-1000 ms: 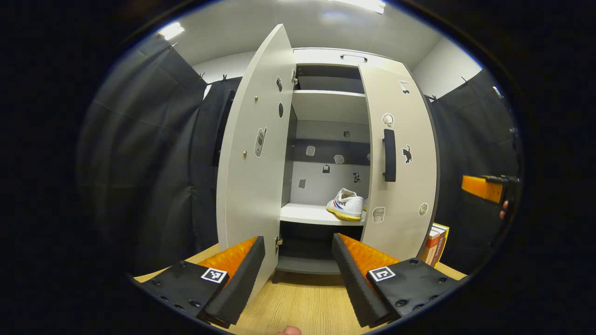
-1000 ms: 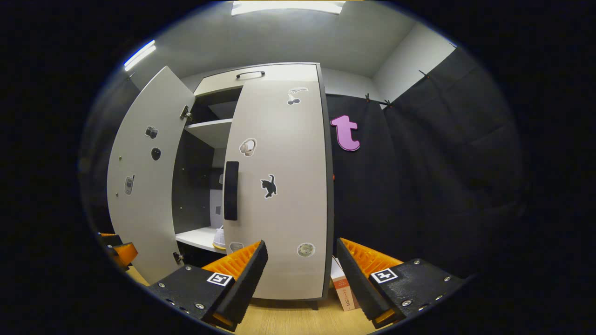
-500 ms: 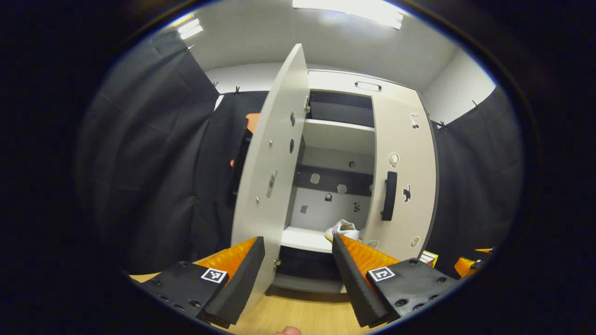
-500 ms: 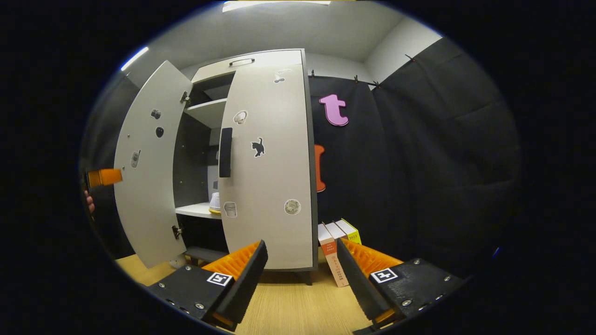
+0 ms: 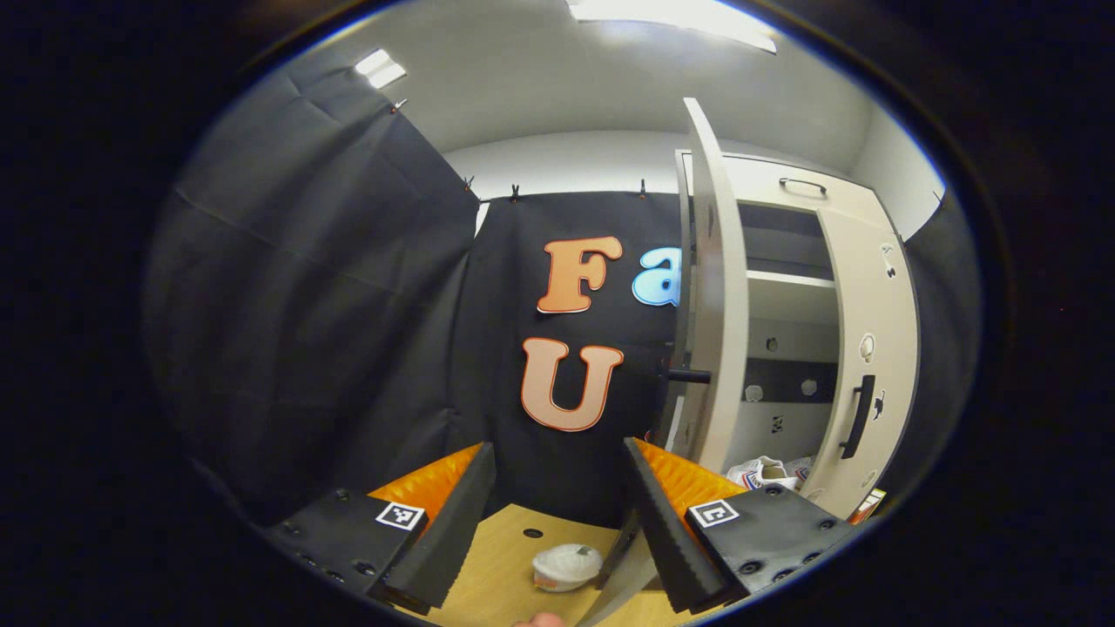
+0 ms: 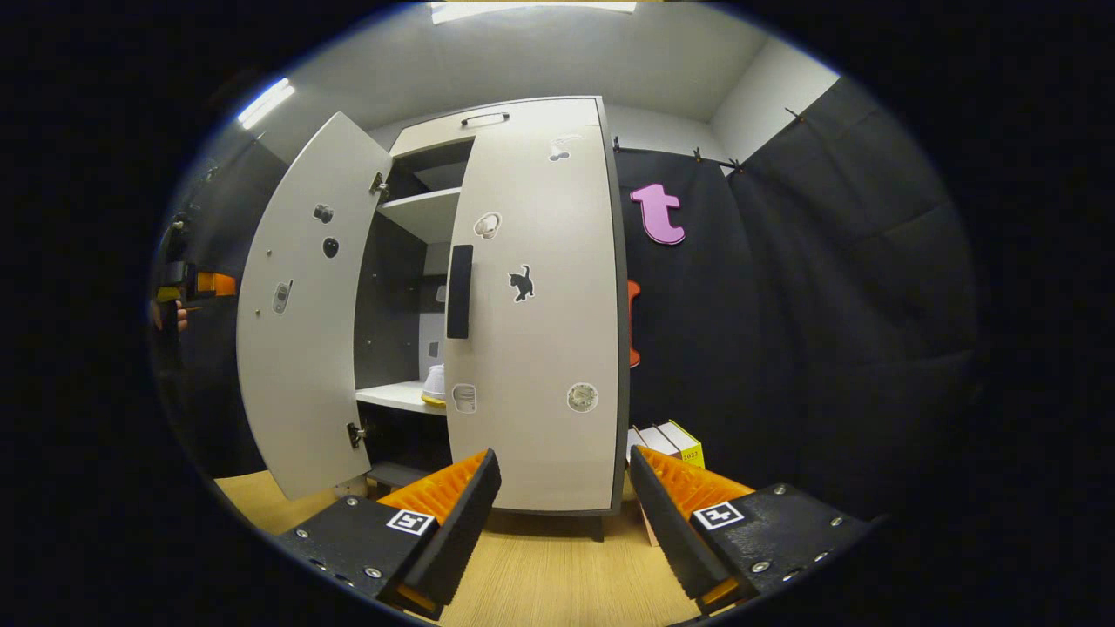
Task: Grab one shoe with the right hand and put it into the shoe cabinet, grab the other shoe with the left hand and put it into the shoe cabinet; then close the right door with the right hand and the left door with the left hand.
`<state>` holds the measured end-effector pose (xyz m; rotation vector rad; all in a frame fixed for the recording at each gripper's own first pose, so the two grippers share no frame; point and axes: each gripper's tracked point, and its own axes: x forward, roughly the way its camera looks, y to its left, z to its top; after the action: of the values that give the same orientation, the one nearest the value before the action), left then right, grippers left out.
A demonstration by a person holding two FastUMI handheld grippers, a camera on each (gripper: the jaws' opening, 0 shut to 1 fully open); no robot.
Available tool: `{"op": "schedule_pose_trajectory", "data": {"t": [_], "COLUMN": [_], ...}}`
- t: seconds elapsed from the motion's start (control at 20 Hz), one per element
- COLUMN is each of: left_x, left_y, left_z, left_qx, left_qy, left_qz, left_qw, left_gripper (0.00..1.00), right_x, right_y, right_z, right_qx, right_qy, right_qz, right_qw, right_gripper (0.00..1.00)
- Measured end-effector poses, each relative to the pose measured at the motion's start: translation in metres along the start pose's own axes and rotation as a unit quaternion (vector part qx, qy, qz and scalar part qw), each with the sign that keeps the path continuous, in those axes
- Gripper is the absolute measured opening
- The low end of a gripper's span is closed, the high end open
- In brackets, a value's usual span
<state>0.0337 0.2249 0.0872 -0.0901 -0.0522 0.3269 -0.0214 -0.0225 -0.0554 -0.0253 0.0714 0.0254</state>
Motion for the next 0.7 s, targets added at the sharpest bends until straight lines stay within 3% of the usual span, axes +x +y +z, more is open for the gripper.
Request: {"op": "schedule_pose_trajectory", "data": {"t": [0.2,0.45,0.7], "left_x": [0.025,0.022,0.015], "left_y": [0.005,-0.001,-0.020], "left_z": [-0.012,-0.012,-0.014], "left_qx": [0.012,0.018,0.006], "left_qy": [0.012,0.011,0.020], "left_qz": [0.007,0.002,-0.026], "left_qw": [1.000,1.000,0.999], "left_gripper": [0.96,0.94,0.95], "right_x": [0.000,0.004,0.004], "right_y": [-0.003,-0.003,-0.001], "right_z": [-0.001,0.003,0.006], "right_qx": [-0.005,-0.006,-0.005], "right_qy": [0.006,0.003,0.001], "right_qz": [-0.006,-0.009,-0.003], "right_qw": [1.000,1.000,1.000], "right_gripper": [0.92,0.92,0.92]}}
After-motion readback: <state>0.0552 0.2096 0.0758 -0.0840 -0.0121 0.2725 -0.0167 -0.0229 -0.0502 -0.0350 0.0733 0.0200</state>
